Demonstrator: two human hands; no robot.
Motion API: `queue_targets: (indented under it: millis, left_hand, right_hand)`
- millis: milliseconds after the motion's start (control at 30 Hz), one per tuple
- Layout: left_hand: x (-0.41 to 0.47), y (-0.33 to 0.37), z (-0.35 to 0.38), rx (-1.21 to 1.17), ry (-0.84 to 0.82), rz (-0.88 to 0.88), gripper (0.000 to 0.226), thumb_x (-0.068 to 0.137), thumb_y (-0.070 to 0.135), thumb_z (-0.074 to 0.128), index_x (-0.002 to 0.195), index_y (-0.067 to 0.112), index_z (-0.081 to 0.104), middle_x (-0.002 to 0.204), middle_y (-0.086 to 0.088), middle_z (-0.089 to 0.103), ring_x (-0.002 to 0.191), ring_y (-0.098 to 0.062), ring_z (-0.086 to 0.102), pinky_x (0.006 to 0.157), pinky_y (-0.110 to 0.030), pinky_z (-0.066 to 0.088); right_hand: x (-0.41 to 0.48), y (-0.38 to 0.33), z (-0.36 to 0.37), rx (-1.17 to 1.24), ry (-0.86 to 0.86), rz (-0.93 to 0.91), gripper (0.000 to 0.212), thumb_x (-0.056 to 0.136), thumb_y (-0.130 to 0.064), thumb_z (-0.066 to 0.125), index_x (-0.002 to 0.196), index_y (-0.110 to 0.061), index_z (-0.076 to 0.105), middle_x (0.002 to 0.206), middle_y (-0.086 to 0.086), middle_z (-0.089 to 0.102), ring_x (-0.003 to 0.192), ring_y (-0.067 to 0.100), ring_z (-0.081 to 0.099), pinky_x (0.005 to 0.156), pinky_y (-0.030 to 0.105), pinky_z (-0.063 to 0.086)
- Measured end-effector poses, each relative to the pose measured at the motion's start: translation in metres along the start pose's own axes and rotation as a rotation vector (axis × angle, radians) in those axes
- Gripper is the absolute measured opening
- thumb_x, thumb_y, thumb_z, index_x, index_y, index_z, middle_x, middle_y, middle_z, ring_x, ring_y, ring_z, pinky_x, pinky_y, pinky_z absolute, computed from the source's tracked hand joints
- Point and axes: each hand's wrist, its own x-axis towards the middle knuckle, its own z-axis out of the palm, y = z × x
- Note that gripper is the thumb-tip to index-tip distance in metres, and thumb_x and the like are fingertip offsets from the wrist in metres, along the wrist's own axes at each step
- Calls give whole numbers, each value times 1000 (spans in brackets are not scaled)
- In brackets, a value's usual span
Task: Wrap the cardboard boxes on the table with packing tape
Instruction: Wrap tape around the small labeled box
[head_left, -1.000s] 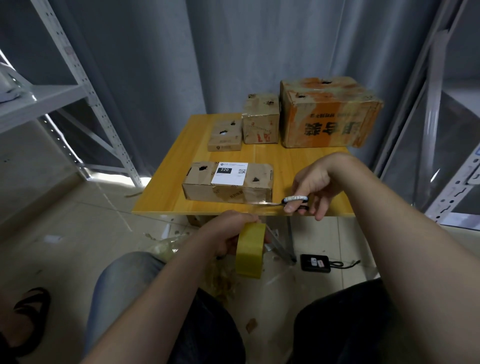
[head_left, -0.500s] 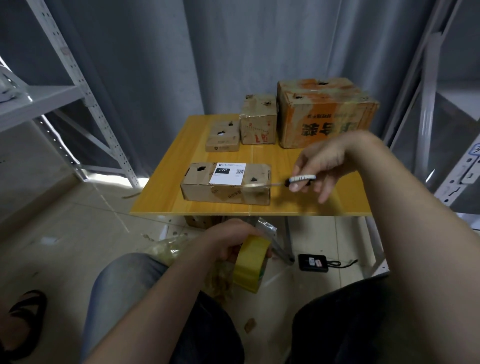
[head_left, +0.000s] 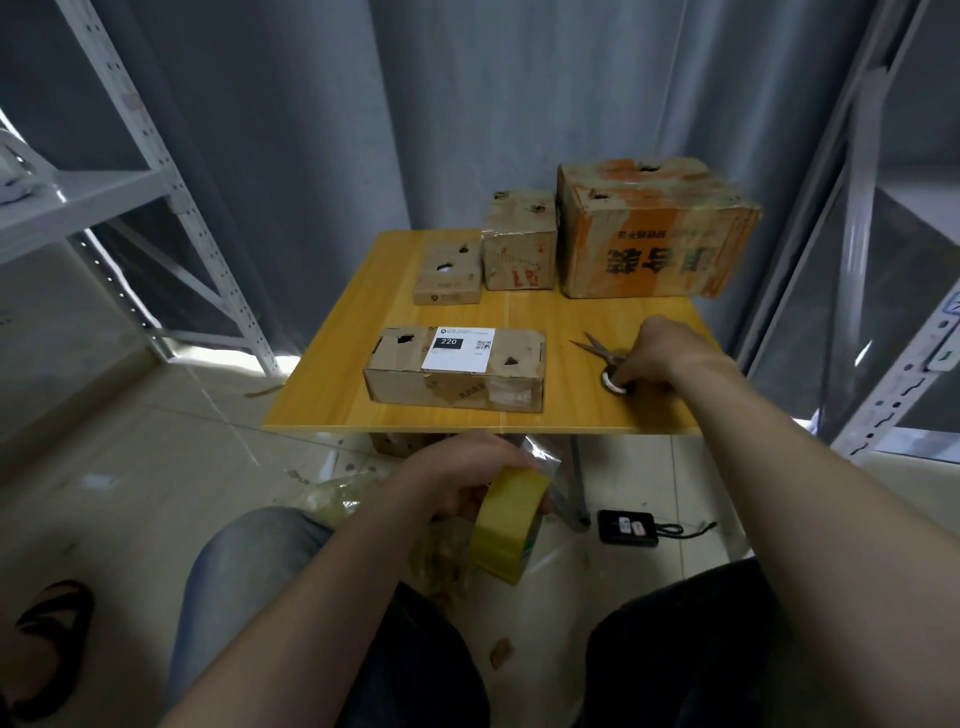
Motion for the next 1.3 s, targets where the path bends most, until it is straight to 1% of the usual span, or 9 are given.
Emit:
queue_targets:
  millis: [167, 300, 500, 633, 767, 967, 1067, 1200, 1300]
  left_hand:
    - [1, -4, -6, 11, 27, 0, 28, 96, 36, 71, 115, 15, 72, 94, -3, 81, 86, -20, 79, 87, -44, 62]
    - [0, -10, -7, -5, 53, -16, 27, 96, 36, 73, 115, 17, 72, 91, -2, 81, 80, -18, 79, 74, -37, 63]
    - [-7, -17, -13, -61, 30, -29, 24, 101, 31, 65, 112, 12, 75, 100, -8, 81, 88, -21, 79, 76, -37, 63]
    - [-13, -19, -15, -69, 39, 1, 29, 104, 28, 62, 120, 6, 73, 106, -16, 79, 99, -32, 76, 101, -54, 56]
    - [-14, -18, -13, -58, 85, 6, 30, 104, 24, 62, 124, 3, 71, 120, -27, 72, 118, -48, 66, 109, -64, 47]
    - [-15, -16, -11, -117, 6, 41, 29, 104, 22, 61, 123, 5, 72, 102, -16, 79, 91, -27, 77, 87, -43, 63]
    - [-24, -11, -9, -99, -8, 78, 29, 102, 33, 63, 121, 13, 72, 102, -11, 80, 93, -24, 78, 80, -38, 62]
    - [-41, 4, -12, -134, 9, 155, 25, 105, 35, 58, 118, 18, 71, 96, -10, 77, 80, -24, 72, 61, -28, 53]
    - [-58, 22, -20, -237, 6, 283, 25, 104, 25, 60, 125, 14, 65, 101, -14, 78, 80, -21, 77, 58, -27, 59]
  right_hand:
    - [-4, -33, 1, 71, 275, -189, 23, 91, -38, 74, 80, -19, 67, 83, 4, 69, 79, 25, 67, 60, 30, 45]
    - [-22, -82, 24, 302, 357, -572, 17, 97, -47, 67, 97, -30, 68, 112, -5, 68, 108, 15, 59, 91, 36, 50]
    - [-25, -112, 68, -26, 367, -640, 60, 98, -73, 40, 126, -26, 64, 128, 0, 66, 113, 27, 58, 88, 41, 49]
    - [-27, -103, 76, -112, 446, -684, 77, 88, -86, 31, 127, -28, 63, 133, -3, 66, 117, 28, 58, 82, 42, 54]
    - [-28, -84, 90, 11, 430, -755, 86, 76, -76, 70, 141, -21, 54, 142, 7, 61, 136, 34, 48, 97, 49, 51]
    - [-28, -83, 85, 134, 279, -774, 113, 65, -69, 85, 154, -25, 31, 156, 4, 46, 147, 35, 36, 115, 60, 38]
    - [-33, -81, 76, 231, 243, -712, 95, 82, -76, 66, 156, -29, 30, 161, 3, 40, 152, 33, 25, 122, 63, 21]
    - [-49, -84, 46, 555, 413, -743, 37, 102, -50, 57, 126, -23, 64, 121, -9, 64, 123, 17, 51, 105, 45, 46]
    - [-61, -86, 16, 827, 294, -777, 20, 105, -35, 58, 103, -19, 70, 89, -3, 75, 85, 10, 68, 79, 34, 56]
